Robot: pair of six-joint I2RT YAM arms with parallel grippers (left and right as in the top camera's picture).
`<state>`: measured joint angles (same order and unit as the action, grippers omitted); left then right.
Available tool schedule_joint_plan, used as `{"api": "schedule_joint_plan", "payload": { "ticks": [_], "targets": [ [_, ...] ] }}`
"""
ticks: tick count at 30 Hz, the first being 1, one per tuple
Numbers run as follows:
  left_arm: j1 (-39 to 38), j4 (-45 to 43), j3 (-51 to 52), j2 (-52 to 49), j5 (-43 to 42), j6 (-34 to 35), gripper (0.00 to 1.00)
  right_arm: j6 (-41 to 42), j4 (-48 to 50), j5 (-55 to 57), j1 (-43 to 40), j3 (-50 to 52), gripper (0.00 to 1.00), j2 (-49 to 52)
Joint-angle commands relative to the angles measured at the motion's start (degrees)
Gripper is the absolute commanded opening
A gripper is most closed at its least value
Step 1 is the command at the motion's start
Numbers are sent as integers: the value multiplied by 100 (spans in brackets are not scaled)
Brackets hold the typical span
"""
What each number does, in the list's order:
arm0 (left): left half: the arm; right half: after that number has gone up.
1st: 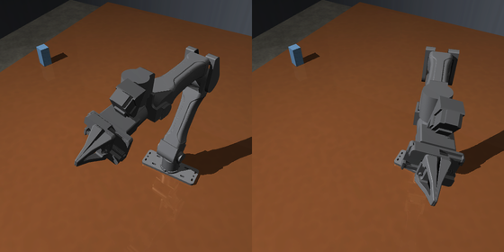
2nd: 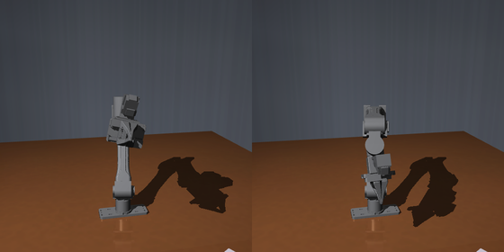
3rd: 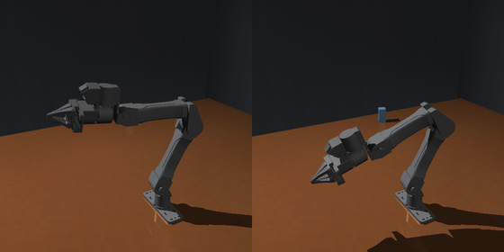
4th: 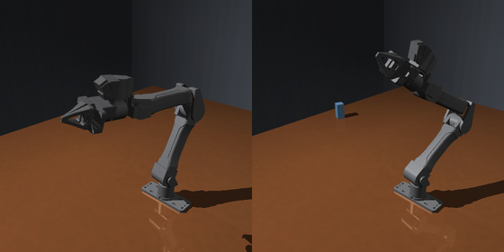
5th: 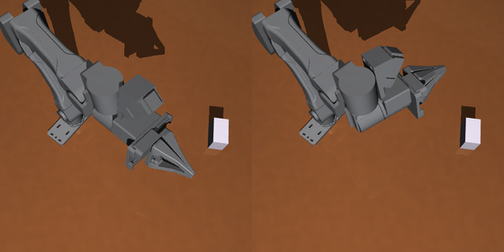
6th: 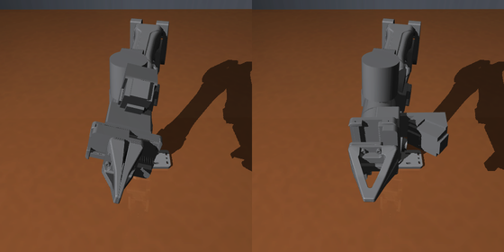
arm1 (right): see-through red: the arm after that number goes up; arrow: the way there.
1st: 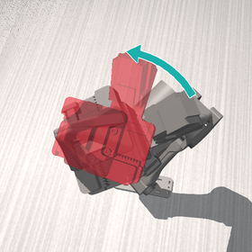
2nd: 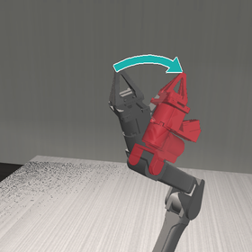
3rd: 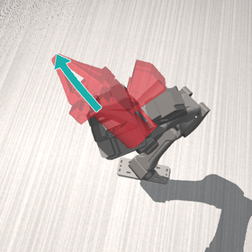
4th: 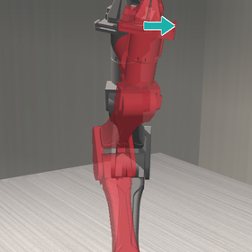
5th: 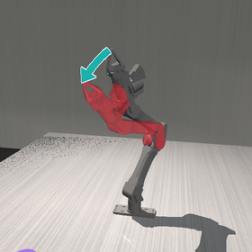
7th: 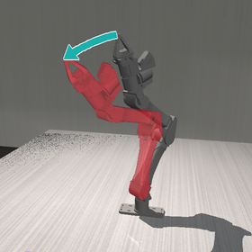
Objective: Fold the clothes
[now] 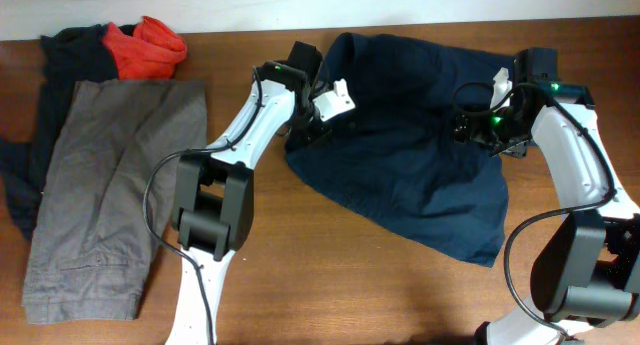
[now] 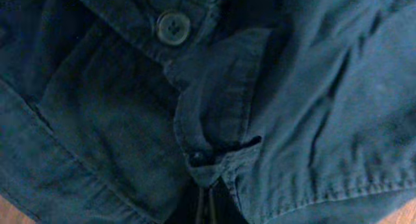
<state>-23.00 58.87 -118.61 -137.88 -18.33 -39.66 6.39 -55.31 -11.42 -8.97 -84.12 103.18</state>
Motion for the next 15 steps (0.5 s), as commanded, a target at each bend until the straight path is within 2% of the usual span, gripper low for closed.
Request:
{"api": "schedule_joint_plan", "payload": {
  "ticks": [1,3,8,12,15],
  "targets": [
    [122,195,-284,-85,363,739,1,-17,-2,50,-9,-133,88,-52],
    [223,481,-544,-79,605,1172,1,-13,-9,50,-9,-129,88,-52],
    [717,1950,-1657,-76,1495,2859,1,164,-275,48,-9,-129,88,-52],
    [1091,2459,-1956,-76,1561,3423,1,474,-728,50,-9,-127,88,-50],
    [1255,2426,-1954,-79,1556,3453,1,509,-955,-243,-4,4,86,-48]
  ]
}}
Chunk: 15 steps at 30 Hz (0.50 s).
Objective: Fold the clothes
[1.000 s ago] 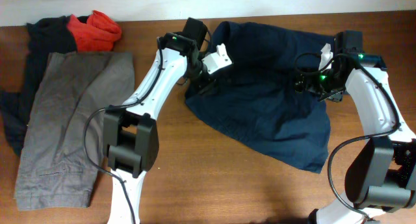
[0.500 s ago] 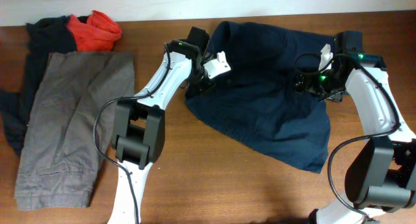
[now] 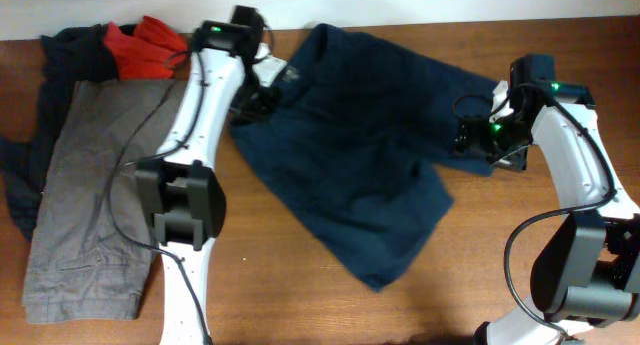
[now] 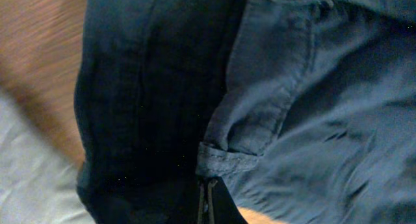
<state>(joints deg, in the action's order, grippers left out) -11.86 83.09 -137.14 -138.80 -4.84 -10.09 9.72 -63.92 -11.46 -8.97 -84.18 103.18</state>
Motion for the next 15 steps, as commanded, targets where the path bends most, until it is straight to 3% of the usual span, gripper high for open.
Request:
{"api": "schedule_joint_plan", "payload": {
  "ticks": [1,8,15],
  "targets": [
    [170,-35,-101,11,208,494,1,175,-103,-411,-4,133,84,-48],
    [175,-208,-101,11,210,492,1,22,498,-1663,39,1539,58,-48],
    [175,-208,-101,11,212,490,1,-238,1510,-1617,579,2479,57,-48]
  ]
}}
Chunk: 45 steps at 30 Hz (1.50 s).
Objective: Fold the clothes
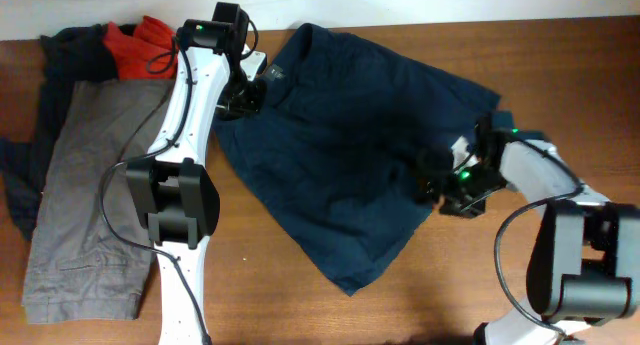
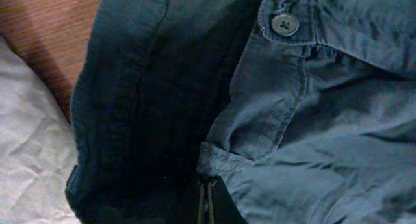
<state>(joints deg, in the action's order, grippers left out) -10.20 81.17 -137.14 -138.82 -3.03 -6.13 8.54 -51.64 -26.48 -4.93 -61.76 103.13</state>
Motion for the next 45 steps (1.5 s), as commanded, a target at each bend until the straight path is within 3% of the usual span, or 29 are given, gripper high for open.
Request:
{"api": "schedule_joint_plan", "payload": {
  "ticks": [1,3,4,8,12,18,22,25,30,34,35,37,38,41,45],
  "targets": [
    [9,-17,-101,13,31,94,1,-120,557,-116,271,378,57,-44],
    [9,-15,-101,13,31,94,1,-122,772,-114,352,481,55,-44],
    [11,-17,-101,13,33,94,1,-120,940,-83,415,562,49,-44],
    [15,-44,-103,13,57,92,1,39,1139,424,496,671,4,-44],
    [52,-33,-103,17,184,103,1,424,1141,1147,339,673,4,-44],
    [275,354,-103,17,173,315,1,422,1143,1152,-839,479,4,-46],
    [229,501,-101,17,-9,313,21,426,1141,1043,-1388,247,4,-46],
    [131,479,-101,15,-435,313,29,444,1145,1043,-1633,37,4,-46],
    [-125,479,-90,2,-667,315,36,376,1078,1021,-1777,-525,4,-46],
    [-317,293,-94,2,-658,310,38,238,280,1023,-1775,-1427,4,-44],
    [-315,234,-116,4,-662,313,38,160,-44,1021,-1775,-1714,11,-46],
    [-289,238,-282,7,-662,313,37,-13,-662,1021,-1773,-2216,45,-46],
    [-247,302,-442,9,-662,313,38,-105,-1034,1023,-1757,-2522,50,-52],
    [-42,903,-1506,9,-658,240,46,-212,-1985,997,-1733,-3324,53,-227],
    [184,1556,-2872,24,-448,138,58,-212,-2514,682,-1491,-3630,59,-798]
  ]
}}
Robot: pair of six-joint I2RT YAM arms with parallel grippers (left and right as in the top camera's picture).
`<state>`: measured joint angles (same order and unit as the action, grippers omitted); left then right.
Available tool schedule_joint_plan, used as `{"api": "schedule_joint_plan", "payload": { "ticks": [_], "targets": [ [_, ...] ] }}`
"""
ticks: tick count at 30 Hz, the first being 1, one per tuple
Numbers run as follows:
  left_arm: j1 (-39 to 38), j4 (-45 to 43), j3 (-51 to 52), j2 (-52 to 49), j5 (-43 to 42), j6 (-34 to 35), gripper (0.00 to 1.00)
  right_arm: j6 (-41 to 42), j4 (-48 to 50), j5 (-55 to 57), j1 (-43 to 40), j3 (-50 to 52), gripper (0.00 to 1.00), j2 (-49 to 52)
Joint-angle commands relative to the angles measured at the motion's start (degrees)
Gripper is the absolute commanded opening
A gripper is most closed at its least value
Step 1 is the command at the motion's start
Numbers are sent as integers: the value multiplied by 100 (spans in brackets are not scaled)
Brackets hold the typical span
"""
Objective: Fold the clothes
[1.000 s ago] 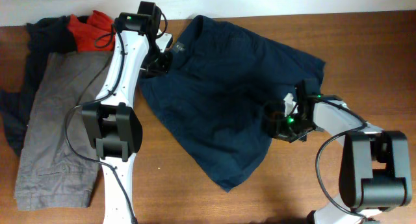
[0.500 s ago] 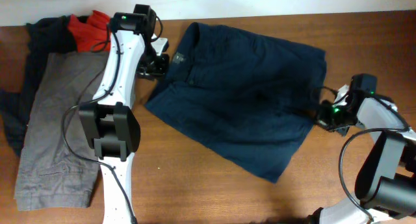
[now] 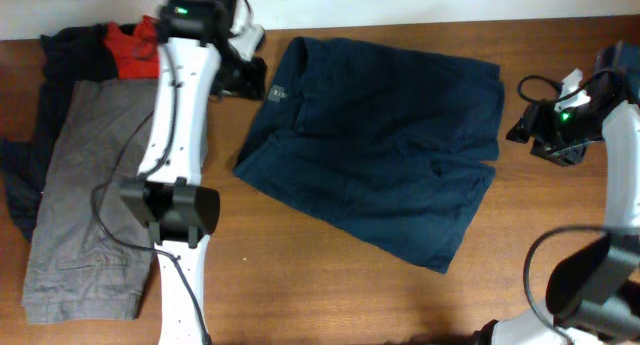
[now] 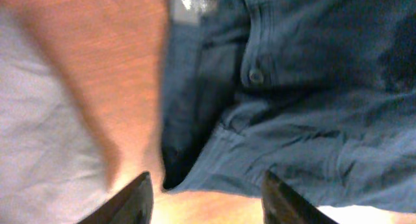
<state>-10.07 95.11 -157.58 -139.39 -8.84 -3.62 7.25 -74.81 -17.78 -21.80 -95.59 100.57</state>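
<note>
Navy shorts [image 3: 380,155] lie spread flat in the middle of the table, waistband towards the left, with a white label [image 4: 188,2] and a button [image 4: 256,75] showing. My left gripper [image 3: 247,81] is open just off the waistband's left edge; its fingers [image 4: 138,199] stand wide apart over bare wood with nothing between them [image 4: 208,208]. My right gripper [image 3: 524,130] hovers to the right of the shorts, apart from the cloth; the overhead view does not show how its jaws stand.
A folded pair of grey trousers [image 3: 90,195] lies along the left of the table. A red garment [image 3: 130,45] and a dark one [image 3: 60,47] are heaped at the back left. The wooden table [image 3: 330,285] shows in front.
My left gripper has let go of the waistband and stands open beside it. The right gripper has moved off the shorts to the far right. The shorts now lie flatter and squarer.
First my left gripper was shut on the waistband near the middle, the right gripper at the shorts' right edge. Then the left end was further left, near the grey trousers. Later the right gripper sat lower on the cloth. Now both are off the spread shorts.
</note>
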Motion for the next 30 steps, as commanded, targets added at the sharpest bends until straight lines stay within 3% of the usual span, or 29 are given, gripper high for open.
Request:
{"api": "schedule_joint_plan", "payload": {
  "ticks": [1,7,9,13,19,23,30],
  "targets": [
    [210,157,-1005,201,109,-111,62,-79,-310,-166,315,-247,62,-785],
    [251,160,-1209,944,374,-109,75,284,-1078,286,846,-245,65,-1794],
    [251,160,-1200,1102,525,-50,96,520,-1443,599,1119,-221,66,-2081],
    [210,160,-695,1329,522,83,97,1355,-1961,1499,1950,20,68,-2553],
    [149,90,1720,1353,682,48,97,2065,-1252,1696,2981,1589,71,-2708],
    [144,-800,3327,1353,739,-393,97,2223,-358,1379,3272,3104,70,-2708],
    [136,-2297,4883,1353,619,-955,94,2352,413,911,3268,4172,68,-2708]
  ]
}}
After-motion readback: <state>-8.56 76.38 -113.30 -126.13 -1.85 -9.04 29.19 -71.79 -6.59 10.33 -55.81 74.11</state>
